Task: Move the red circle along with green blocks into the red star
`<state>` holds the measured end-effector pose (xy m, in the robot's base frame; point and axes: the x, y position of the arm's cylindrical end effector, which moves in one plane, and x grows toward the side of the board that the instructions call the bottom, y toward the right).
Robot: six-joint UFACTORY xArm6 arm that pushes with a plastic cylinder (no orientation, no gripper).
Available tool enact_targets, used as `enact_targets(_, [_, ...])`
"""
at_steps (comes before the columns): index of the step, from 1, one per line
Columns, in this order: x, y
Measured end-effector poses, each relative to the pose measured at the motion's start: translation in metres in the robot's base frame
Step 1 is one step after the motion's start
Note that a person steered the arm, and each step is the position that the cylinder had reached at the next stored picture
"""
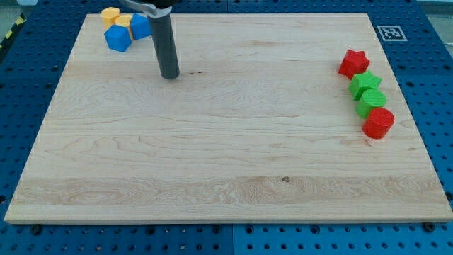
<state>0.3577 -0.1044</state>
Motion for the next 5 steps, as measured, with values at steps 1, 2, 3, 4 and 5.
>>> enact_targets(1, [-0.029, 0.026])
enact_targets(2, [-0.052, 0.066])
enact_targets(3, [-0.044, 0.107])
enact_targets(4, [-0.025, 0.115])
enact_targets(5, [0.039, 0.128])
